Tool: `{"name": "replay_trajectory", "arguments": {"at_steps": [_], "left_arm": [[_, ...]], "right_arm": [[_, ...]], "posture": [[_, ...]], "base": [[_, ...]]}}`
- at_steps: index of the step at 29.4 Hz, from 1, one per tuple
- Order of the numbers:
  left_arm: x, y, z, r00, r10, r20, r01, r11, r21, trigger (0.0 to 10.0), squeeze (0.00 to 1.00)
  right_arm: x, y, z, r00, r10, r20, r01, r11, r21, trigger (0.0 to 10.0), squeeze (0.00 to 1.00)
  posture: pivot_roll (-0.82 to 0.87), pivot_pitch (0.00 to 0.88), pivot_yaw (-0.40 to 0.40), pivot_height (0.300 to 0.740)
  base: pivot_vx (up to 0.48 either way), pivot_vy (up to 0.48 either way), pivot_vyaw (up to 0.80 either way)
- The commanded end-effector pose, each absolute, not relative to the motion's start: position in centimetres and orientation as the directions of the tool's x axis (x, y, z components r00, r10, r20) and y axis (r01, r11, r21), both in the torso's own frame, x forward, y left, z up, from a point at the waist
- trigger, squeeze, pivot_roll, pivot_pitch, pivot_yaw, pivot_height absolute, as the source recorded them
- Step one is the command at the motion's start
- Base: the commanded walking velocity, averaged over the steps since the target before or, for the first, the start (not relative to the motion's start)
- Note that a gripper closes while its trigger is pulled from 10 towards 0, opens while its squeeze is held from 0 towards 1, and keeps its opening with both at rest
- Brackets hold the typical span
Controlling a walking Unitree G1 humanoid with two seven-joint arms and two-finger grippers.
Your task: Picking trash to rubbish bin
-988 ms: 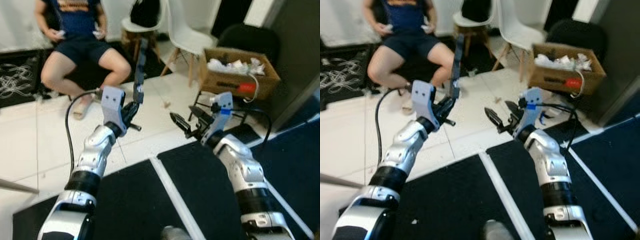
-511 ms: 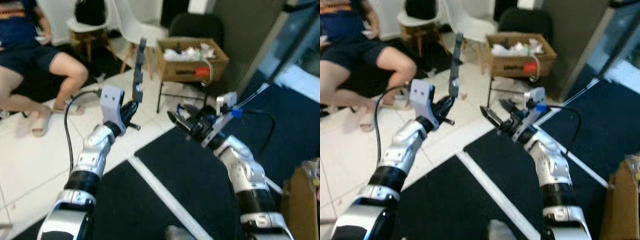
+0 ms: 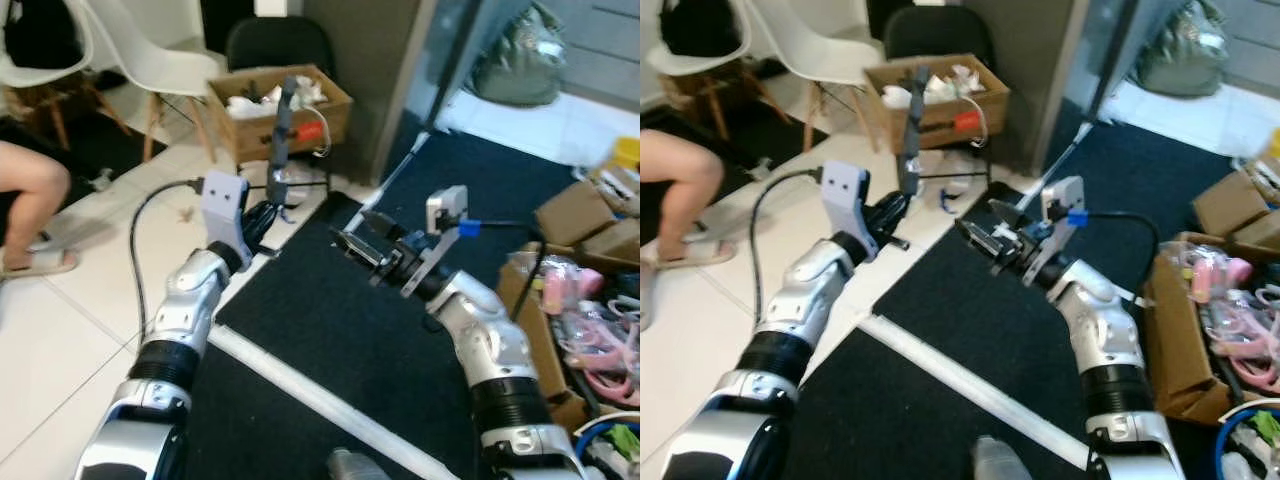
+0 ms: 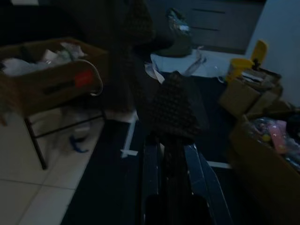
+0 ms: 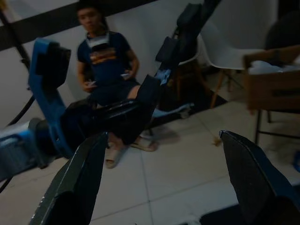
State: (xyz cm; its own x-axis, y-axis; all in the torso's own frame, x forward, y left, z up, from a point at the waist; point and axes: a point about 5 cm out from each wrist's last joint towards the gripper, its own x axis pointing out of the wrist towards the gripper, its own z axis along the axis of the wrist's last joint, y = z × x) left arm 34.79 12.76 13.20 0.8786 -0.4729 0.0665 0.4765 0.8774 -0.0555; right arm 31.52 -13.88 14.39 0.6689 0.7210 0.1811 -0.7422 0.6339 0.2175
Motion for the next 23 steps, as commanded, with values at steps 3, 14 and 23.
{"name": "replay_trajectory", "arguments": {"at_steps": [3,14,23], "left_arm": [[34.81,12.65,13.31,0.873,-0.482,0.071,0.487,0.871,-0.062,10.0,0.0],[34.82,12.72,13.32,0.875,-0.477,0.077,0.482,0.872,-0.079,10.0,0.0],[34.82,12.79,13.38,0.876,-0.475,0.085,0.481,0.872,-0.088,10.0,0.0]], "right_arm": [[31.41,-14.34,14.34,0.647,0.748,0.15,-0.763,0.632,0.139,10.0,0.0],[31.27,-14.27,14.39,0.634,0.759,0.148,-0.773,0.626,0.104,10.0,0.0],[31.28,-14.27,14.4,0.64,0.755,0.142,-0.768,0.634,0.093,10.0,0.0]], "posture": [[-0.03,0.0,0.001,0.74],[-0.03,0.0,0.005,0.74],[-0.03,0.0,0.004,0.74]], "base": [[0.0,0.0,-0.67],[0.0,0.0,-0.05],[0.226,0.199,0.0]]}}
